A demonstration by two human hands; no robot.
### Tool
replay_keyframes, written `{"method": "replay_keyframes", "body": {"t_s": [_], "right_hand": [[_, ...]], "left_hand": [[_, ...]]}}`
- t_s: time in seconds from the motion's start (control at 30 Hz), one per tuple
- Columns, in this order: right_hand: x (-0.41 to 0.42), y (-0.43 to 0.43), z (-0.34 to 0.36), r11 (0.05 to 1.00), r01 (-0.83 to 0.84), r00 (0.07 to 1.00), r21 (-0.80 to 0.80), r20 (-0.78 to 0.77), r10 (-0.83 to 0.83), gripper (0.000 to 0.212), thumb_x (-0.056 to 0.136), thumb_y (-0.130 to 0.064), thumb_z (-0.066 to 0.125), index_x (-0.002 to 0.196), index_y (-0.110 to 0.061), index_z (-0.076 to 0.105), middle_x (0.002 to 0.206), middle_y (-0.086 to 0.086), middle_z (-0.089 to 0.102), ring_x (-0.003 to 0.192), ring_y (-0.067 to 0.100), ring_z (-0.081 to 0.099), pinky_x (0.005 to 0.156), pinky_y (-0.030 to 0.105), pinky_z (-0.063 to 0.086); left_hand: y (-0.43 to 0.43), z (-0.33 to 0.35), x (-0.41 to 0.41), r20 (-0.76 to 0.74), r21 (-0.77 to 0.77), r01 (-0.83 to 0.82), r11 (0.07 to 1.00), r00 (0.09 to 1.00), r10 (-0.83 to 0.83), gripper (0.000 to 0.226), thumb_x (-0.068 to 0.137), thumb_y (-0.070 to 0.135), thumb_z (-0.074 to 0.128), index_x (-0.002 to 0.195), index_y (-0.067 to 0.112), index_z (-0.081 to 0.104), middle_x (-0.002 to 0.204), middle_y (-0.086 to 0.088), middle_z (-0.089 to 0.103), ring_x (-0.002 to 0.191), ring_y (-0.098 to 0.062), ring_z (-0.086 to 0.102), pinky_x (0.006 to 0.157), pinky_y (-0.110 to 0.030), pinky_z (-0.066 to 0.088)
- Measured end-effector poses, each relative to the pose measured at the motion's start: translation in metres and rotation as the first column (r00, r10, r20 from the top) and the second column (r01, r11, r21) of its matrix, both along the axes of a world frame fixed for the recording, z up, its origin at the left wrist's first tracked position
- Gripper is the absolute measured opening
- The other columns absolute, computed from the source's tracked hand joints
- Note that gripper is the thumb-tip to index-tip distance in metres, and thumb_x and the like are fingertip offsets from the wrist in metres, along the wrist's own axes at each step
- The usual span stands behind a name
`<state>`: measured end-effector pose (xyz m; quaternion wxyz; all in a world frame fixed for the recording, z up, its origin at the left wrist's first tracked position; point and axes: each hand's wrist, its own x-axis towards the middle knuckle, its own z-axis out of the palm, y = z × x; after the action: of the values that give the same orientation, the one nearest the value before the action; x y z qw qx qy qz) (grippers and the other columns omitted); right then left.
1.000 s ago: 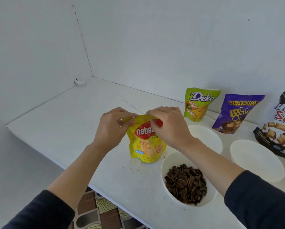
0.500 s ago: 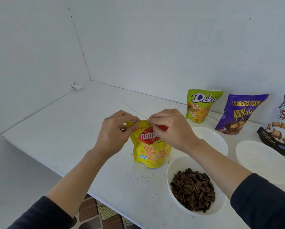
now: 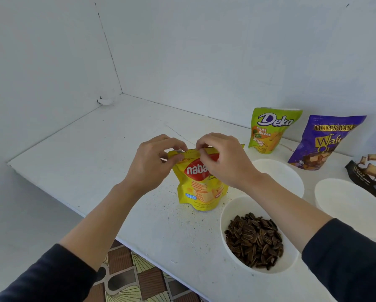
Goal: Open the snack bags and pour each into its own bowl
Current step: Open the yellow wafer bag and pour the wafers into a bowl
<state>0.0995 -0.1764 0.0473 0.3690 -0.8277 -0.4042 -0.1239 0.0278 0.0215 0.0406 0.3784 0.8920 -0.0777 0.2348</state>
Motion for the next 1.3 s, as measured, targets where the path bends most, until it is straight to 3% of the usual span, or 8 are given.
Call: {"method": "replay_keyframes", "body": {"t_s": [0.17,0.37,0.57,0.63,0.77,0.97,1.1,1.3], "right_hand": [[0.000,0.007,0.005,0.989,0.010,0.998,-0.151,-0.056,-0.019,0.008,0.087,-0.018,0.066,0.090,-0.019,0.059,0.090,-0.008,0.065,0.087,0.017,0.061,0.088,0.048,0.048],[0.001,0.011,0.000,0.984,0.043,0.998,-0.171,0.044,-0.036,0.004,0.091,-0.021,0.066,0.094,-0.020,0.063,0.094,-0.009,0.067,0.089,0.016,0.061,0.092,0.044,0.041],[0.006,0.009,-0.003,0.992,0.032,0.986,-0.124,0.167,-0.011,0.002,0.088,-0.018,0.068,0.087,-0.019,0.067,0.095,-0.011,0.061,0.097,0.015,0.052,0.086,0.032,0.027],[0.005,0.008,-0.004,0.996,0.033,0.978,-0.082,0.210,-0.015,0.007,0.087,-0.022,0.062,0.084,-0.019,0.068,0.095,-0.008,0.059,0.096,0.015,0.049,0.085,0.034,0.030],[0.004,0.006,-0.004,0.999,0.017,0.981,-0.042,0.193,-0.008,0.006,0.084,-0.027,0.070,0.082,-0.021,0.071,0.091,-0.009,0.057,0.092,0.015,0.049,0.081,0.034,0.030],[0.008,-0.006,-0.008,1.000,0.027,0.995,0.017,0.095,-0.028,0.004,0.083,-0.028,0.072,0.082,-0.024,0.072,0.088,-0.013,0.057,0.089,0.012,0.051,0.079,0.036,0.034],[0.009,-0.011,-0.005,0.993,-0.101,0.994,0.054,0.034,0.099,0.005,0.083,-0.011,0.073,0.079,-0.013,0.073,0.086,-0.008,0.058,0.084,0.010,0.052,0.073,0.024,0.041],[0.010,-0.018,-0.005,0.980,-0.182,0.983,0.076,0.014,0.182,0.007,0.081,-0.002,0.075,0.079,-0.009,0.074,0.089,-0.003,0.064,0.085,0.006,0.056,0.074,0.016,0.043]], "left_hand": [[0.002,0.002,0.000,-0.045,0.033,0.037,0.999,0.998,-0.035,0.019,0.090,0.002,0.071,0.100,0.018,0.074,0.096,0.002,0.066,0.087,-0.017,0.067,0.067,-0.017,0.053],[0.002,0.004,-0.005,-0.116,-0.001,0.036,0.999,0.993,-0.036,0.020,0.091,0.005,0.071,0.099,0.023,0.070,0.090,0.009,0.065,0.081,-0.007,0.065,0.066,-0.014,0.051],[0.000,0.023,0.003,-0.344,-0.216,-0.052,0.975,0.938,-0.026,0.016,0.098,0.039,0.063,0.098,0.027,0.074,0.081,0.006,0.073,0.076,-0.011,0.072,0.071,-0.027,0.055],[-0.005,0.030,0.008,-0.391,-0.212,-0.028,0.977,0.919,-0.059,0.024,0.099,0.037,0.062,0.089,0.023,0.078,0.076,0.005,0.072,0.075,-0.010,0.068,0.073,-0.028,0.052],[-0.009,0.037,0.015,-0.478,-0.216,0.033,0.976,0.868,-0.135,0.014,0.095,0.035,0.069,0.089,0.027,0.080,0.089,-0.004,0.076,0.086,-0.026,0.072,0.086,-0.042,0.058],[-0.009,0.043,0.014,-0.516,-0.260,0.084,0.962,0.830,-0.212,0.006,0.091,0.020,0.074,0.094,0.023,0.079,0.084,0.000,0.076,0.079,-0.006,0.069,0.072,-0.023,0.052],[-0.011,0.042,0.015,-0.542,-0.336,0.076,0.939,0.800,-0.259,0.008,0.090,0.025,0.076,0.095,0.018,0.078,0.088,-0.004,0.077,0.087,-0.018,0.072,0.089,-0.038,0.060],[-0.011,0.035,0.013,-0.503,-0.370,0.118,0.921,0.808,-0.306,0.010,0.090,0.019,0.076,0.099,0.017,0.078,0.097,-0.010,0.076,0.092,-0.025,0.073,0.092,-0.045,0.059]]}}
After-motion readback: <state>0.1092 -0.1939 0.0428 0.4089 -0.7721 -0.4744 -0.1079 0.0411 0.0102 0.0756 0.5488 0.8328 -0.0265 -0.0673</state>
